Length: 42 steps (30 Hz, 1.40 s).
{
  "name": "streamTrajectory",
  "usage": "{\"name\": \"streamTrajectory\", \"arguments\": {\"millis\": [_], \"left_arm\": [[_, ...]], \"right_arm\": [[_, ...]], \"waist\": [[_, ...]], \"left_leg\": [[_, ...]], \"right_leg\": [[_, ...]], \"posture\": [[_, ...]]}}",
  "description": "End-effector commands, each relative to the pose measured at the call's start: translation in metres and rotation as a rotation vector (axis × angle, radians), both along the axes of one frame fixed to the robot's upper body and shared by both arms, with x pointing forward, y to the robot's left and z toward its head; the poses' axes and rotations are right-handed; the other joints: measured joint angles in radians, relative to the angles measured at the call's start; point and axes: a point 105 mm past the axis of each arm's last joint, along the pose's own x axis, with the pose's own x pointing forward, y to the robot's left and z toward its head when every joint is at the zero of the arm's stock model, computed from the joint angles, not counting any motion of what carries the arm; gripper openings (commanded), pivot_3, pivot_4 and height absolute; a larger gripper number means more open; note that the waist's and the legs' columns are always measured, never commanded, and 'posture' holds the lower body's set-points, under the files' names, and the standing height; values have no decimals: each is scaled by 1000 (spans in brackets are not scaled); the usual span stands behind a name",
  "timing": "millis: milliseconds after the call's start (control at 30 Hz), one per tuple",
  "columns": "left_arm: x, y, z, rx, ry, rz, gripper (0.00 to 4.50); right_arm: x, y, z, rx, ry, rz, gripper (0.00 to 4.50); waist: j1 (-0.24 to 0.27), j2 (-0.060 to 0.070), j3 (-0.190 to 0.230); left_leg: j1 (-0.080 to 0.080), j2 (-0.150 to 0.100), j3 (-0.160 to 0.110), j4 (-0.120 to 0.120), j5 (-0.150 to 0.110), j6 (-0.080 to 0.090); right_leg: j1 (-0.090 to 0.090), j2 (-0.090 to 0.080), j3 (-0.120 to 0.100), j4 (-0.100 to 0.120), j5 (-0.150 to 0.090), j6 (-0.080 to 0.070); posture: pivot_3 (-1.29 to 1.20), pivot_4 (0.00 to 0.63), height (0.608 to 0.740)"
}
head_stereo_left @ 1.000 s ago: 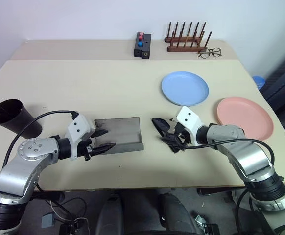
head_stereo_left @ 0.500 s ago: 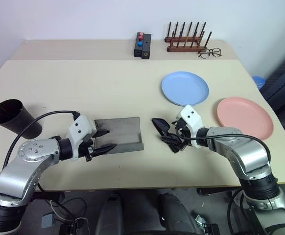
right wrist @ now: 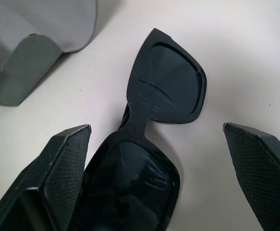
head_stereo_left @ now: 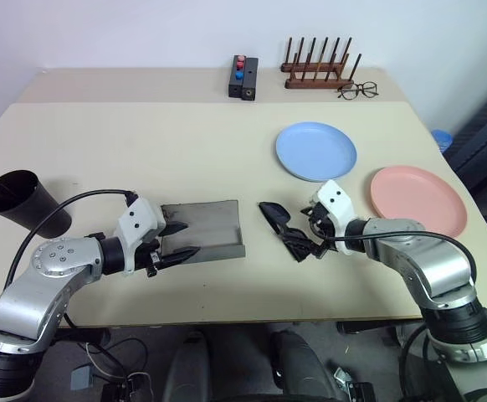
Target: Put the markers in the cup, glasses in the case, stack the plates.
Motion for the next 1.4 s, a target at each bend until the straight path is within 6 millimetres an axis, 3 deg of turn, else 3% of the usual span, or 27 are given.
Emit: {"name": "streamTrajectory", "arguments": {"millis": [33, 267, 400, 500, 800, 1233, 1400], "left_arm": [[-2, -3, 8, 3, -30, -24, 2787], [-2, -3, 7, 3, -28, -24, 2787], [-3, -5, 6, 1, -25, -29, 2787], [-3, -6, 6, 0, -24, -30, 2787], [-3, -5, 6, 0, -25, -29, 2787], [-3, -8, 5, -5, -24, -34, 2787], [-3, -10, 5, -9, -25, -36, 2787]], "right_arm": [[-6, -4, 24, -12, -159, 118, 4500], [-27, -26, 32, -84, -218, 302, 4500], [-26, -49, 19, -218, -218, 320, 4500], [-22, -53, 8, -280, -254, 330, 4500], [-19, -38, -15, -318, -344, 377, 4500], [-14, -21, -9, -313, -395, 398, 4500], [-10, -5, 3, -245, -430, 385, 4500]], "waist": [[1, 0, 0], [1, 0, 0], [1, 0, 0], [0, 0, 0], [-1, 0, 0], [-1, 0, 0], [-1, 0, 0]], "left_leg": [[0, 0, 0, 0, 0, 0], [0, 0, 1, 0, 0, 0], [0, 0, 1, 0, 0, 0], [0, 0, 1, 0, 0, 0], [0, 0, 1, 0, 0, 0], [1, 0, 1, 0, 0, 0], [1, 0, 1, 0, 0, 0]], "right_leg": [[0, 0, 0, 0, 0, 0], [0, 0, 0, 0, 0, 0], [0, 0, 0, 0, 0, 0], [0, 0, 0, 0, 0, 0], [0, 0, 0, 0, 0, 0], [1, 0, 0, 0, 0, 0], [1, 0, 0, 0, 0, 0]], "posture": [[0, 150, 738], [0, 150, 738], [0, 150, 738], [0, 150, 738], [0, 150, 738], [0, 150, 738], [0, 150, 738]]}}
